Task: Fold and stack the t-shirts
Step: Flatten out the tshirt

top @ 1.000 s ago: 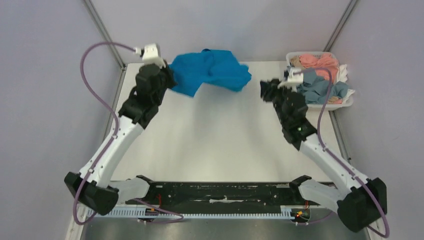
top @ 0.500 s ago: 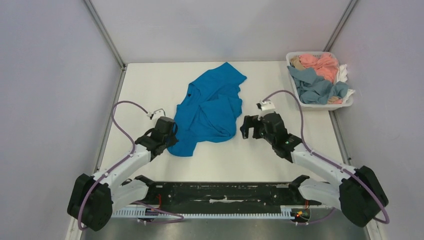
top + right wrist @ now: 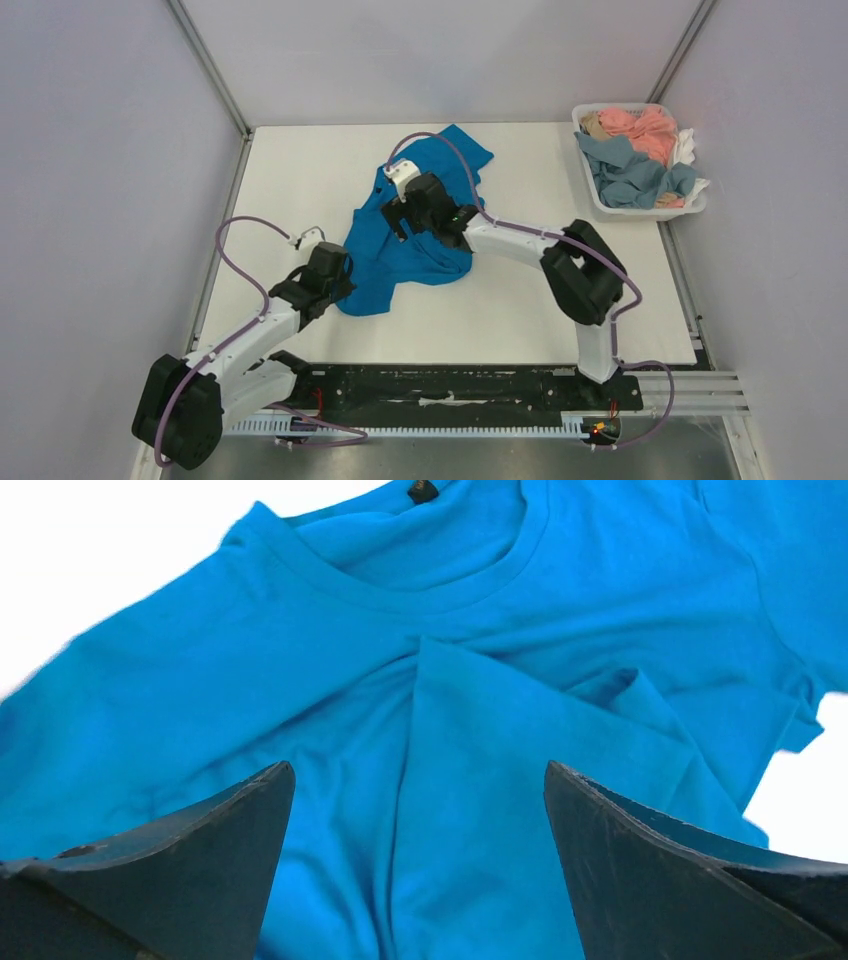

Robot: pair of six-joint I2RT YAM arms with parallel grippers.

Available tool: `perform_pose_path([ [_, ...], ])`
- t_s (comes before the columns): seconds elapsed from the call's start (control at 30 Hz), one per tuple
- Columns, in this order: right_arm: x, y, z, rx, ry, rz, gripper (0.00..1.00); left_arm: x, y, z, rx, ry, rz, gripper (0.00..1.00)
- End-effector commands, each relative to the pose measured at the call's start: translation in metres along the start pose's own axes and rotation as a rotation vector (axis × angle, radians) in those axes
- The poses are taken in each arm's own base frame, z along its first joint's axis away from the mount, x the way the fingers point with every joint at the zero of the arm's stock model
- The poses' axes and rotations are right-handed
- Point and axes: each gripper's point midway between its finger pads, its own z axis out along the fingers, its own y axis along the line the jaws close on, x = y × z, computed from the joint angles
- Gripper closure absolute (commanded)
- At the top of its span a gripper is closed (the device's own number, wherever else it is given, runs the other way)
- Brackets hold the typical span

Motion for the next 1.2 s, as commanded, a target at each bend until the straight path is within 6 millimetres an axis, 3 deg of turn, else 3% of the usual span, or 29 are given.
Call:
perform_pose_path([
  [0.0, -0.003, -0.014, 0.032, 0.117, 0.063, -0.134, 0.03, -0.005, -0.008, 0.001, 0.026, -0.026, -0.068, 0.98],
  [0.23, 0.014, -0.020, 0.075, 0.184, 0.111, -0.218, 0.12, -0.003, -0.001, -0.001, 0.008, -0.032, -0.063, 0.98],
  [0.43, 0.015, -0.040, 0.089, 0.323, 0.102, -0.191, 0.22, -0.004, 0.002, -0.003, 0.006, -0.045, -0.068, 0.98],
  [0.6, 0.011, -0.061, 0.081, 0.409, 0.065, -0.089, 0.28, -0.004, 0.011, -0.003, -0.030, -0.058, -0.078, 0.98],
  [0.77, 0.009, -0.080, 0.060, 0.443, 0.029, -0.010, 0.30, -0.005, 0.013, -0.004, -0.034, -0.066, -0.082, 0.98],
  [0.83, 0.008, -0.086, 0.054, 0.448, 0.016, 0.015, 0.35, -0.006, 0.013, -0.005, -0.034, -0.070, -0.084, 0.98],
  [1.1, 0.004, -0.091, 0.041, 0.366, -0.011, 0.128, 0.36, -0.005, 0.015, -0.004, -0.045, -0.071, -0.084, 0.98],
  [1.17, 0.006, -0.096, 0.038, 0.364, -0.009, 0.147, 0.41, -0.005, 0.015, -0.004, -0.045, -0.070, -0.084, 0.98],
])
